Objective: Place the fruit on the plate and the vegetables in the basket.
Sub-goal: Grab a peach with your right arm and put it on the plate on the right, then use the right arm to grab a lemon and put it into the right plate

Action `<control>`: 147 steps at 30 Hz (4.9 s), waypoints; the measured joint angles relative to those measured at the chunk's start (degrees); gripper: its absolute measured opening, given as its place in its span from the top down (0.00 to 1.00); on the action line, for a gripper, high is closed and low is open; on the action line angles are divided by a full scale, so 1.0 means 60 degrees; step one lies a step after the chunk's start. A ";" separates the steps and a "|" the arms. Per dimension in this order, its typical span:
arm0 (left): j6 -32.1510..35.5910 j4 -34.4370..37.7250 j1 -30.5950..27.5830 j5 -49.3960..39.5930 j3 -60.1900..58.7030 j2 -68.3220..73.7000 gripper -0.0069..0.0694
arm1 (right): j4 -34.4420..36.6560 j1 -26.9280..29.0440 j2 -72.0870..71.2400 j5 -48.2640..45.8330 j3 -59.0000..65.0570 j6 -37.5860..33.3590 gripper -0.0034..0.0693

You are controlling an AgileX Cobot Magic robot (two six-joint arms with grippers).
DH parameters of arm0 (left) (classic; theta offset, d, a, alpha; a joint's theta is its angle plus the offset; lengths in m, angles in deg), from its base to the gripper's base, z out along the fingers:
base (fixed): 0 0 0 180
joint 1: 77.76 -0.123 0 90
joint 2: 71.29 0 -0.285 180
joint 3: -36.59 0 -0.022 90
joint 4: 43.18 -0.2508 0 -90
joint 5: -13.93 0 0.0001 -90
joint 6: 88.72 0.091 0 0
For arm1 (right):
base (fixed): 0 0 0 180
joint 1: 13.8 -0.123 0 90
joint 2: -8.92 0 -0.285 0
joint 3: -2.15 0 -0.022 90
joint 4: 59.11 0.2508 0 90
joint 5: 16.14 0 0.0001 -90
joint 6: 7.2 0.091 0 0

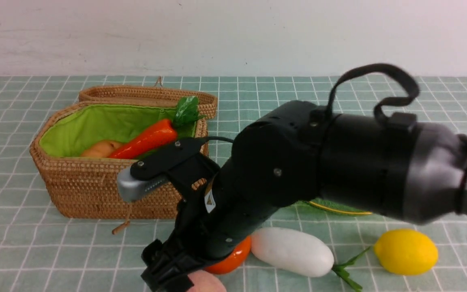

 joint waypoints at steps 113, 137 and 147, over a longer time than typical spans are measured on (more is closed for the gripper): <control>0.0000 0.0003 0.0000 0.0010 0.0000 -0.0011 0.78 | -0.2256 0.6413 -0.4107 -0.1745 0.2280 0.4479 0.07; 0.0000 0.0003 0.0000 0.0010 0.0000 -0.0011 0.76 | -0.1927 0.6444 -0.1674 -0.0934 0.3830 1.5386 0.14; 0.0000 0.0003 0.0000 0.0010 0.0000 -0.0011 0.75 | -0.1917 0.6845 -0.0988 -0.0622 0.3764 1.5205 0.14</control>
